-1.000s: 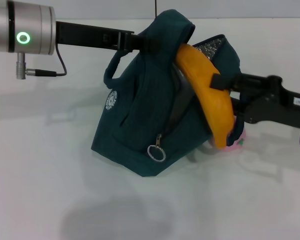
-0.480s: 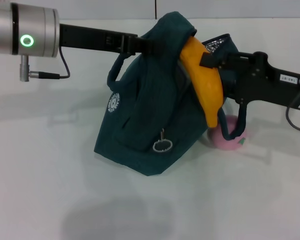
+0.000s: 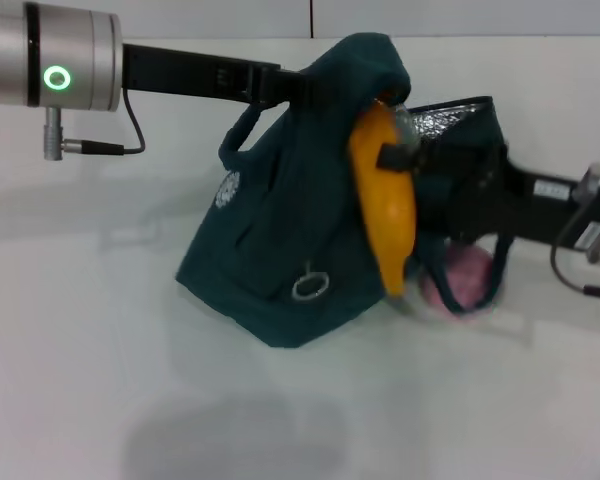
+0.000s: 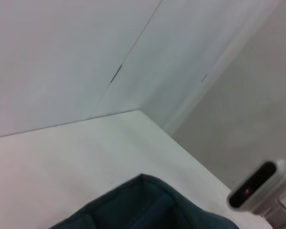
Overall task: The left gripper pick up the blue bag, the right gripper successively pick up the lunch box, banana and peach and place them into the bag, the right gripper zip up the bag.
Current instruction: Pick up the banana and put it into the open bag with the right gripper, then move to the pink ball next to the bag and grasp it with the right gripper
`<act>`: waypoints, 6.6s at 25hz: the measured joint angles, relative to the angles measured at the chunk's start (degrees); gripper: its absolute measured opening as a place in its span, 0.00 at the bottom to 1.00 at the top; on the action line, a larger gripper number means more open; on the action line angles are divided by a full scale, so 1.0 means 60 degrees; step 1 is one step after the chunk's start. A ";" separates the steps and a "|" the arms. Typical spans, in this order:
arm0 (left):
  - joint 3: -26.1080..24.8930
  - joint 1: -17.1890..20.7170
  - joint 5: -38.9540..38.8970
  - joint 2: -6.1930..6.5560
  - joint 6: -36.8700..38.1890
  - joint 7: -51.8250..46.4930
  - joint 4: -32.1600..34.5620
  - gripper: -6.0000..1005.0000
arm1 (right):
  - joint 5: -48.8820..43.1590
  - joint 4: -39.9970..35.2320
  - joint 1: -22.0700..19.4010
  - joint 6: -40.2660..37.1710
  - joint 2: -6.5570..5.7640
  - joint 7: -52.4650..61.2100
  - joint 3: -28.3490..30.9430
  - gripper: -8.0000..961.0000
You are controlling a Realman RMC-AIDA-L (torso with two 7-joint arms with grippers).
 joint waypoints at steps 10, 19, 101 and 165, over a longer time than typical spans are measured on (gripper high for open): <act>0.0005 0.0001 -0.0021 0.0002 -0.0001 -0.0001 -0.0011 0.06 | 0.0547 -0.0351 0.0160 -0.0543 -0.0031 0.0012 -0.0004 0.47; 0.0005 0.0034 -0.0021 0.0002 -0.0004 -0.0005 -0.0013 0.06 | 0.1047 -0.0596 -0.0012 -0.0144 -0.0085 -0.0161 0.0010 0.47; 0.0010 0.0193 -0.0279 0.0060 -0.0051 -0.0058 -0.0018 0.06 | 0.0048 -0.1423 -0.0138 -0.0853 -0.0778 0.0012 -0.0536 0.88; -0.0642 0.0768 -0.0151 0.0530 -0.1452 0.0439 -0.1243 0.06 | -0.9017 -0.8293 0.0751 -0.0145 -0.0072 -0.0269 -0.1386 0.77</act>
